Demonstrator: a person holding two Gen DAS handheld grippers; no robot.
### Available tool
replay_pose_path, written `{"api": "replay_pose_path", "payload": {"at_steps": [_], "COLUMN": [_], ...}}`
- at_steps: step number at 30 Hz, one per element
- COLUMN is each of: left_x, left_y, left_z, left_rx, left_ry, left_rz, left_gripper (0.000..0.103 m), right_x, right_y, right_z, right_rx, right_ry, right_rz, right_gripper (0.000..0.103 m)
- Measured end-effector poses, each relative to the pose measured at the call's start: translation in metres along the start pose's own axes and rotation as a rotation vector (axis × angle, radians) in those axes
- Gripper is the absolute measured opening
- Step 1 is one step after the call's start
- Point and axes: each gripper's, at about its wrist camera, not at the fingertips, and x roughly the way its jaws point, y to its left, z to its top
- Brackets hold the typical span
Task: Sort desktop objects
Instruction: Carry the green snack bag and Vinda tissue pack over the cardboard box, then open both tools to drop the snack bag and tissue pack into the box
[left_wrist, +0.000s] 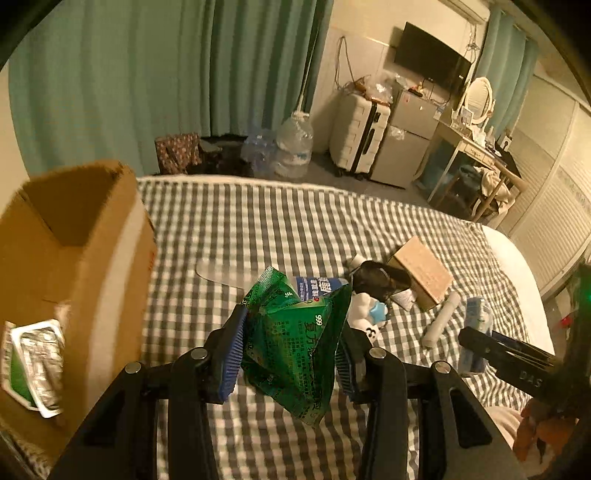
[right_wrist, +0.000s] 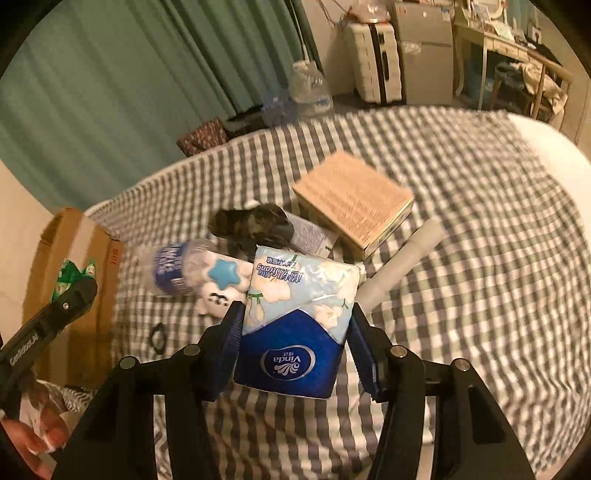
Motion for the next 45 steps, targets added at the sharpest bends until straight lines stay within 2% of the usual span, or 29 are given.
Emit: {"api": "replay_pose_path", "payload": {"at_steps": [4,13,18,24,31,36,45], "left_x": [-0.033,-0.085,-0.112,-0.137,-0.14,-0.121,-0.07], "left_y": [0.001,0.013,0.042,0.093,0.162,0.209,0.256], "left_z": [0.002,0.002,0.002,0.001,-0.009,-0.022,-0.036], "left_rx": [-0.003,-0.025,-0.059,-0.104,-0.188,-0.249,-0.302], "left_ry": [-0.037,-0.133,-0.165,-0.202,-0.198,-0.168,-0.071], "left_rz": [0.004,-0.009,-0.004,0.047,0.137,0.184,0.191], "left_gripper": [0.044,0.044,0.044,0.044,0.044,0.044,0.044], "right_x": [-0.022,-0.076,-0.094,-0.101,-0.078,-0.039,0.033], "right_y": [0.014,0.081,0.129,0.188,0.271,0.32,0.355], "right_z": [0.008,0.002,-0.002,-0.002,-0.005,-0.007,-0.01], "right_rx": [-0.041,-0.165,-0.25,-0.326,-0.435,-0.499,-0.509], "right_ry": [-0.035,-0.107,-0.129,-0.142,-0.1,-0.038,0.076], "right_rz": [0.011,0.069,0.091,0.153,0.254,0.312,0.322], "right_gripper": [0.055,0.055,0.055,0.055,0.055,0.055,0.055]}}
